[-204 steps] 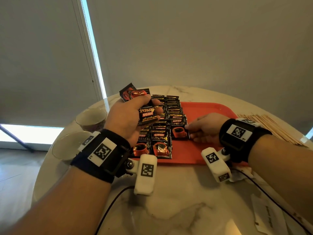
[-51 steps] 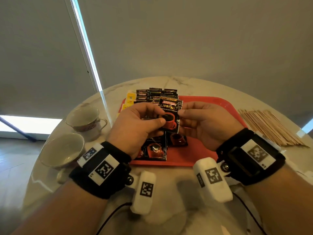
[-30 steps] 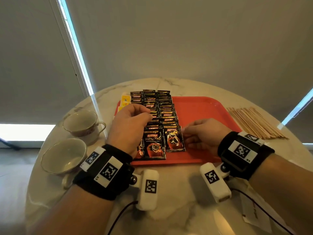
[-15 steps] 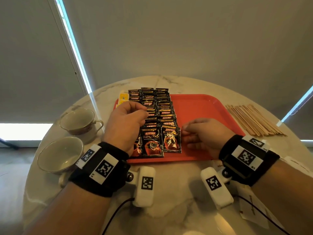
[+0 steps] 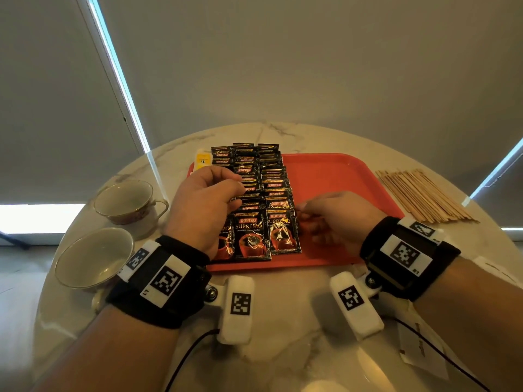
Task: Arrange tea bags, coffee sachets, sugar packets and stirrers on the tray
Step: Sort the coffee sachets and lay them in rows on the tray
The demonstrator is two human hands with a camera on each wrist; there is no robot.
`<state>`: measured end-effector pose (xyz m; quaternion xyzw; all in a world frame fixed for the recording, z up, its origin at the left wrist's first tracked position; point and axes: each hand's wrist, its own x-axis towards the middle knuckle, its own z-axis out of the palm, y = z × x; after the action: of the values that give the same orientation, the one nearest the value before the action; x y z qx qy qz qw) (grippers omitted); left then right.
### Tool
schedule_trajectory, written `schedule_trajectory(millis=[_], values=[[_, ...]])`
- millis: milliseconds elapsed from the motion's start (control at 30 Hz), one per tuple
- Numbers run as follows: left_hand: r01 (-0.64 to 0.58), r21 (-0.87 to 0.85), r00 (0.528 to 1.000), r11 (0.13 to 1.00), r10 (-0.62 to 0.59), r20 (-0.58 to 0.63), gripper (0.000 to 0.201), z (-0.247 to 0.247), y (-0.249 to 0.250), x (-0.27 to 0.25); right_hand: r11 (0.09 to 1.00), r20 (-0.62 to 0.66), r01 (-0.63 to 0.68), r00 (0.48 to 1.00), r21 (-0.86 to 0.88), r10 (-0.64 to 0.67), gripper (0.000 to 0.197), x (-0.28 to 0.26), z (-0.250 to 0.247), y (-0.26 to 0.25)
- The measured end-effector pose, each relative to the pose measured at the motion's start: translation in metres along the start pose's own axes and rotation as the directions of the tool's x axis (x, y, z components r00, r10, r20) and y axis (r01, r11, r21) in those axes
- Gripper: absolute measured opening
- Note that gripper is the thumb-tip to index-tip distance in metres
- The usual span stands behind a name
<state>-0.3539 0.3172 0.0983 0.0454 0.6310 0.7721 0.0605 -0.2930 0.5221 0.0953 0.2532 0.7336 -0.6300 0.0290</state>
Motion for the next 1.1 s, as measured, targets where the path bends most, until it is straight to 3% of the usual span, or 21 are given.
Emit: schedule_trajectory(millis=[133, 333, 467, 600, 733, 900, 1100], values=[[0.0, -0.004, 1.0, 1.0, 0.0, -0.001, 0.022, -0.002, 0.001, 0.001, 0.999, -0.013, 0.014, 1.0, 0.046, -0.014, 0.007, -0.003, 0.0, 0.002], [0.004, -0.005, 1.0, 1.0, -0.004, 0.012, 0.022, -0.001, 0.001, 0.001, 0.996, -0.022, -0.001, 1.0, 0.093, 0.003, 0.008, -0.005, -0.002, 0.0], [0.007, -0.005, 1.0, 1.0, -0.007, 0.008, 0.021, -0.001, 0.001, 0.0, 0.962, -0.053, 0.067, 0.997, 0.263, -0.055, 0.035, 0.009, 0.001, -0.009], [0.012, -0.018, 1.0, 1.0, -0.012, 0.004, 0.021, -0.001, 0.002, 0.001, 0.939, 0.032, 0.051, 0.997, 0.341, -0.065, 0.061, 0.019, 0.008, -0.018], [0.014, -0.026, 1.0, 1.0, -0.014, 0.003, 0.021, -0.003, 0.001, 0.002, 0.938, 0.116, 0.038, 0.99, 0.344, -0.083, 0.056, 0.018, 0.015, -0.022], [0.023, -0.036, 1.0, 0.999, -0.023, 0.008, 0.019, -0.004, 0.001, 0.003, 0.93, -0.019, 0.066, 0.998, 0.361, -0.063, 0.071, 0.034, 0.013, -0.027], [0.026, -0.035, 1.0, 0.999, -0.025, 0.014, 0.019, -0.003, 0.002, 0.003, 0.934, -0.017, 0.076, 0.997, 0.35, -0.074, 0.074, 0.06, 0.012, -0.046]])
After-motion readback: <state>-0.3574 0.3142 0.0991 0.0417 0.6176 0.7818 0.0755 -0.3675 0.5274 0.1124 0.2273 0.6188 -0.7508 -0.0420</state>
